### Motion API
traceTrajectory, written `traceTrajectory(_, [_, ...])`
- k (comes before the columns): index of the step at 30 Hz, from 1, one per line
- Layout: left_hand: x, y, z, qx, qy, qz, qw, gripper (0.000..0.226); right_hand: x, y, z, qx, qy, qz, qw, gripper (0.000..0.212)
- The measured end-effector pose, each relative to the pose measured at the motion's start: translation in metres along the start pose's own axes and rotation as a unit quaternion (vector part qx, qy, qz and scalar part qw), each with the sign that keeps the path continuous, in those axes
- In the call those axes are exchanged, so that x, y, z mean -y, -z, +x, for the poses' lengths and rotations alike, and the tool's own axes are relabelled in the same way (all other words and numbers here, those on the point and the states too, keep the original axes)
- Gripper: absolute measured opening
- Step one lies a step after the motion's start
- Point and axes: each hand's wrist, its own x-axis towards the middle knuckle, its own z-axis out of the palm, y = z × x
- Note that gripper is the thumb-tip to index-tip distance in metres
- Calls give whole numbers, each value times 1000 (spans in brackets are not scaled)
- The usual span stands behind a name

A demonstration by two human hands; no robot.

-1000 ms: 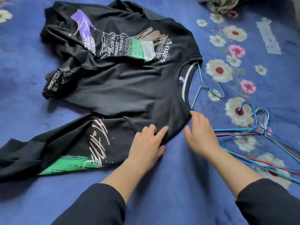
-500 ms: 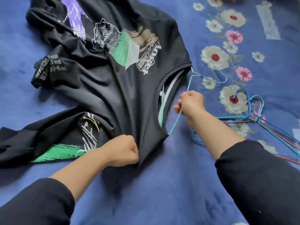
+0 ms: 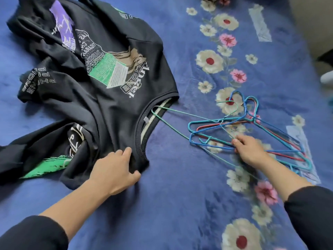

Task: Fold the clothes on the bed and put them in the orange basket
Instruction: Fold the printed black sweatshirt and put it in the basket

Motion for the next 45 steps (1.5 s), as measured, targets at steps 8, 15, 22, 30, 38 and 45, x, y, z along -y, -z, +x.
traceTrajectory(8, [-20, -10, 8, -26, -20, -17, 999, 30, -2, 29, 9, -179, -76, -151, 969, 34])
traceTrajectory(15, [1, 73, -17, -55, 47, -430, 900, 25, 150, -59, -39, -72, 155, -30, 985, 106])
traceTrajectory(22, [8, 199, -102, 153, -29, -591, 791, 31, 248, -47, -50, -137, 31, 126, 982, 56])
traceTrajectory(30, [81, 291, -167, 136, 43, -402, 904, 21, 264, 74, -121, -50, 92, 380, 919, 34])
traceTrajectory(38, [132, 401, -233, -49, 127, -105, 985, 20, 322, 239, -238, 45, 257, 408, 875, 23])
traceTrajectory(45, [170, 509, -301, -197, 160, -52, 966, 29, 325, 355, -334, 177, 218, 70, 957, 25])
